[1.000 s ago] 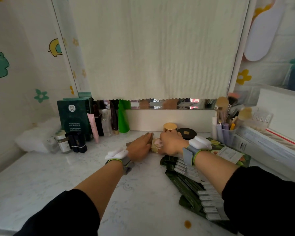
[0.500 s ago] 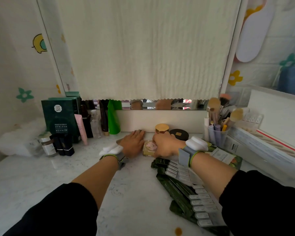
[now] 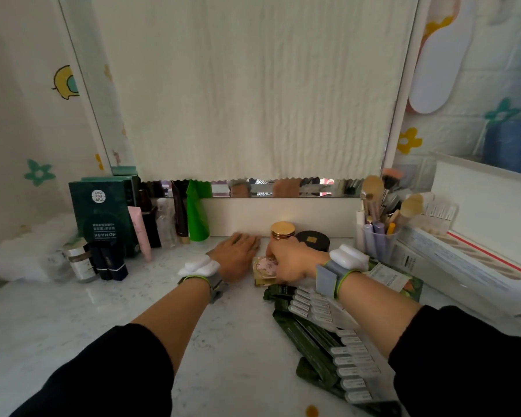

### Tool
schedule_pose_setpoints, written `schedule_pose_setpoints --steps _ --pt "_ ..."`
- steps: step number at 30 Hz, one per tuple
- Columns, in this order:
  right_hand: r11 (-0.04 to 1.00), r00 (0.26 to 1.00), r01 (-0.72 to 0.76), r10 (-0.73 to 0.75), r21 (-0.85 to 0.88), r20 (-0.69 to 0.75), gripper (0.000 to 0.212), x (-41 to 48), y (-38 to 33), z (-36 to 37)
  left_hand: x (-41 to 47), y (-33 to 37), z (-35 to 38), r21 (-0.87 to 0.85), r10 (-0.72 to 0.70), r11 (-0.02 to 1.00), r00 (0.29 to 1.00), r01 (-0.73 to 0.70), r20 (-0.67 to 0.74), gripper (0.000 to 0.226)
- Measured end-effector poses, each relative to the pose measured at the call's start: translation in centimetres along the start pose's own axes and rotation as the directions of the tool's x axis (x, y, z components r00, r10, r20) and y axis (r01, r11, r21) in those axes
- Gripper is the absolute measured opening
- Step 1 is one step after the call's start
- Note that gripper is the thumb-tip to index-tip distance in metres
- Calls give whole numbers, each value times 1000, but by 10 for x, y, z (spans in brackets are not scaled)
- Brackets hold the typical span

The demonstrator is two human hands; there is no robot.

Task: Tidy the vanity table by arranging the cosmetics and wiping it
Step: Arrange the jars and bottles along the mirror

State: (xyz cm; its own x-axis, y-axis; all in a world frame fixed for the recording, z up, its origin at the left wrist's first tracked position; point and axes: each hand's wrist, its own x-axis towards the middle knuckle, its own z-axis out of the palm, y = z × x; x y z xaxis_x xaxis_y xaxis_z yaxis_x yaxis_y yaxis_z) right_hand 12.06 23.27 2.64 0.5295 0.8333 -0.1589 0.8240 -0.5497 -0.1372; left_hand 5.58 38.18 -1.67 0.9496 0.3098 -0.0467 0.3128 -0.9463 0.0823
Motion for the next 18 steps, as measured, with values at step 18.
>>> schedule_pose_setpoints --steps 18 --pt "816 981 -33 138 578 -139 60 -21 6 -15 -6 -8 13 75 -32 997 999 29 37 60"
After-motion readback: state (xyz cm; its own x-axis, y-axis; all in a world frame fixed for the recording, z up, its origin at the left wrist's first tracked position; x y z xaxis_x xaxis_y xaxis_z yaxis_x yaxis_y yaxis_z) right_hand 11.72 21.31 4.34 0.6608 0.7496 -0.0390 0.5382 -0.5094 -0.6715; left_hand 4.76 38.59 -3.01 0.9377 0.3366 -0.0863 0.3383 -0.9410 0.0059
